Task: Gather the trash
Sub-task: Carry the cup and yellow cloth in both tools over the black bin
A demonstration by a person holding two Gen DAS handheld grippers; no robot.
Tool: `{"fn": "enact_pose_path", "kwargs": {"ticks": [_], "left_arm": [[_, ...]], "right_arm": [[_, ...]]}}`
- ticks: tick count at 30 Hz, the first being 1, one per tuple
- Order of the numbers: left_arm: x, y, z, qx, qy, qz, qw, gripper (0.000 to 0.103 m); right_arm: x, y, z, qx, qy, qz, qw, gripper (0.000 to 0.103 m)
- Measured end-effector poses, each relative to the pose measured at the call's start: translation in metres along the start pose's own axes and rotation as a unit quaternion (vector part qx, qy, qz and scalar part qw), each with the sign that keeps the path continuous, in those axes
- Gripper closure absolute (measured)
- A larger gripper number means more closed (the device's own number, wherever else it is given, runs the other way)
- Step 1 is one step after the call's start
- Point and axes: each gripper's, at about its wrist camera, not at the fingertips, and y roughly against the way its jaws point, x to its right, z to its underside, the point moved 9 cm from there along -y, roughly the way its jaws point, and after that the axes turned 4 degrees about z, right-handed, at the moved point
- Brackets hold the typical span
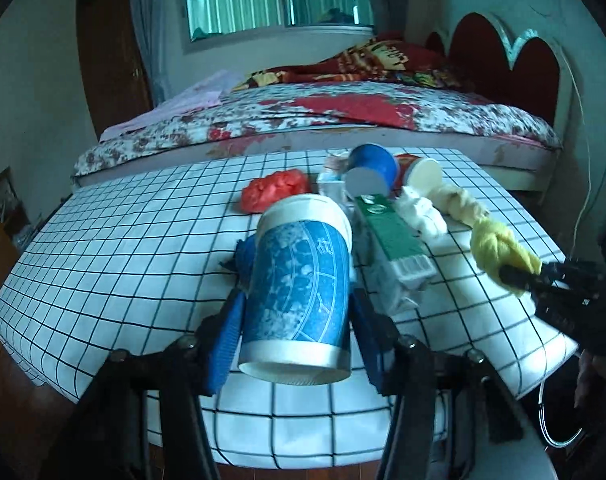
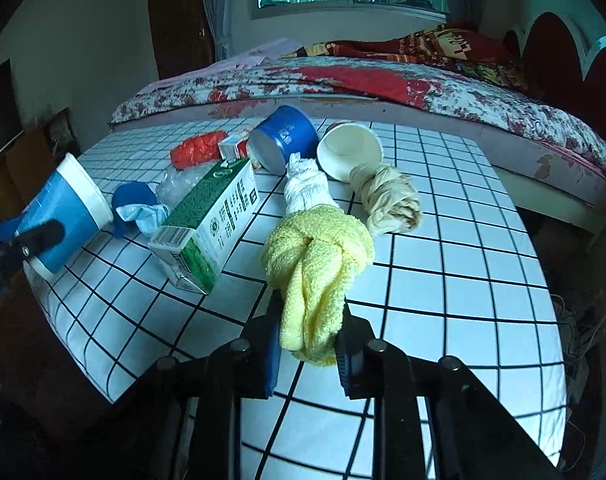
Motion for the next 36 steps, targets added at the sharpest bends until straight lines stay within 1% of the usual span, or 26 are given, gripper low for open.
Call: {"fn": "enact_pose_path", "kwargs": {"ticks": [2, 5, 10, 13, 19, 24, 25, 26, 31, 36], "left_arm": [[0.009, 0.005, 0.008, 0.0, 0.006, 0.006, 1.0, 0.049], [0.023, 0.02, 0.01, 0.015, 0.006, 0.012, 0.9998, 0.049], [0.046, 0.035, 0.012, 0.024, 0.001, 0.027, 0.9993, 0.049], [0.067, 0.049, 0.01, 0.035, -0.012, 0.043, 0.9984, 0.05], [0.119, 0.071, 0.012, 0.045, -0.041, 0.089, 0.9942, 0.05], [0.18, 0.083, 0.024, 0.043, -0.079, 0.143, 0.9856, 0.05], [0.188, 0.085, 0.027, 0.042, -0.083, 0.15, 0.9842, 0.05], [0.203, 0.086, 0.031, 0.039, -0.094, 0.164, 0.9813, 0.05], [0.259, 0.095, 0.052, 0.028, -0.135, 0.207, 0.9685, 0.05], [0.3, 0.102, 0.072, 0.014, -0.164, 0.24, 0.9568, 0.05]], "right_arm": [[0.003, 0.012, 0.003, 0.006, -0.002, 0.001, 1.0, 0.081], [0.009, 0.035, 0.007, 0.022, -0.006, 0.008, 1.0, 0.082], [0.026, 0.072, 0.017, 0.04, -0.024, 0.02, 0.999, 0.082], [0.039, 0.095, 0.025, 0.048, -0.034, 0.034, 0.998, 0.082], [0.072, 0.138, 0.052, 0.053, -0.061, 0.068, 0.994, 0.082], [0.112, 0.169, 0.086, 0.045, -0.096, 0.105, 0.989, 0.082], [0.12, 0.175, 0.094, 0.042, -0.102, 0.112, 0.988, 0.082], [0.127, 0.18, 0.102, 0.04, -0.107, 0.118, 0.986, 0.082], [0.152, 0.202, 0.133, 0.033, -0.132, 0.143, 0.98, 0.082], [0.178, 0.216, 0.162, 0.028, -0.154, 0.157, 0.975, 0.082]]}}
